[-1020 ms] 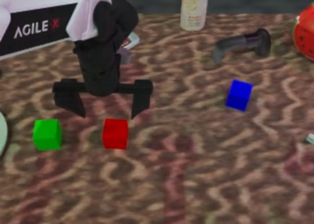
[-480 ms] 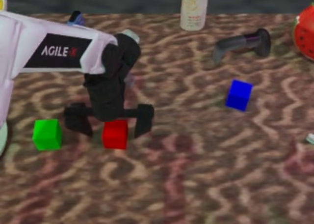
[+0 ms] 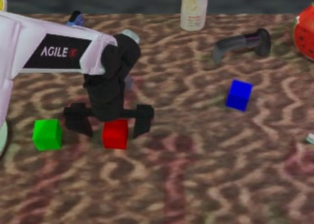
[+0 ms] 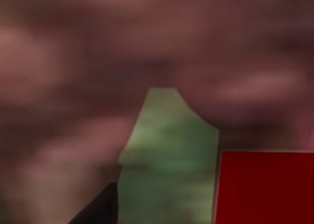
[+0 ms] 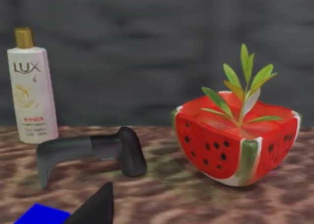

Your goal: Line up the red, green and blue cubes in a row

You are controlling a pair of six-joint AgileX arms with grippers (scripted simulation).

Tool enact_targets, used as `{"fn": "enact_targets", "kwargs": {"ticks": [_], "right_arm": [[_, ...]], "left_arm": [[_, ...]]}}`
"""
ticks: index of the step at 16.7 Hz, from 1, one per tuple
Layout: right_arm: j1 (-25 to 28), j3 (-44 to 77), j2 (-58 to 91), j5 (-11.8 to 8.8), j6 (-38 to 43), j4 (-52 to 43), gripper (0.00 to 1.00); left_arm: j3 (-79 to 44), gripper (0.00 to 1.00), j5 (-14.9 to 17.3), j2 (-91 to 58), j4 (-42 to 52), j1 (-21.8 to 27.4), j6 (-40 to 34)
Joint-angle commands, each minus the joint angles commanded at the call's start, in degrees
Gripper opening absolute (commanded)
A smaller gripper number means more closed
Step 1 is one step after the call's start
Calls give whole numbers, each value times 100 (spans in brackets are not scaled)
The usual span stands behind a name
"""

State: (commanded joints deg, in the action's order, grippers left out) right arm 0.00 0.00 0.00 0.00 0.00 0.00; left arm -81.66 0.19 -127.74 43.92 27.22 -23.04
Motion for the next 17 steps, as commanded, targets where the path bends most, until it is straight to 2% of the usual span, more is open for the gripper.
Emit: {"fn": "enact_targets", "kwargs": {"ticks": [10, 17], "right_arm": [[0, 0, 0, 0, 0, 0, 100], [0, 0, 0, 0, 0, 0, 100]], "left_arm": [[0, 2, 0, 0, 0, 0, 0], [0, 0, 0, 0, 0, 0, 0]]}}
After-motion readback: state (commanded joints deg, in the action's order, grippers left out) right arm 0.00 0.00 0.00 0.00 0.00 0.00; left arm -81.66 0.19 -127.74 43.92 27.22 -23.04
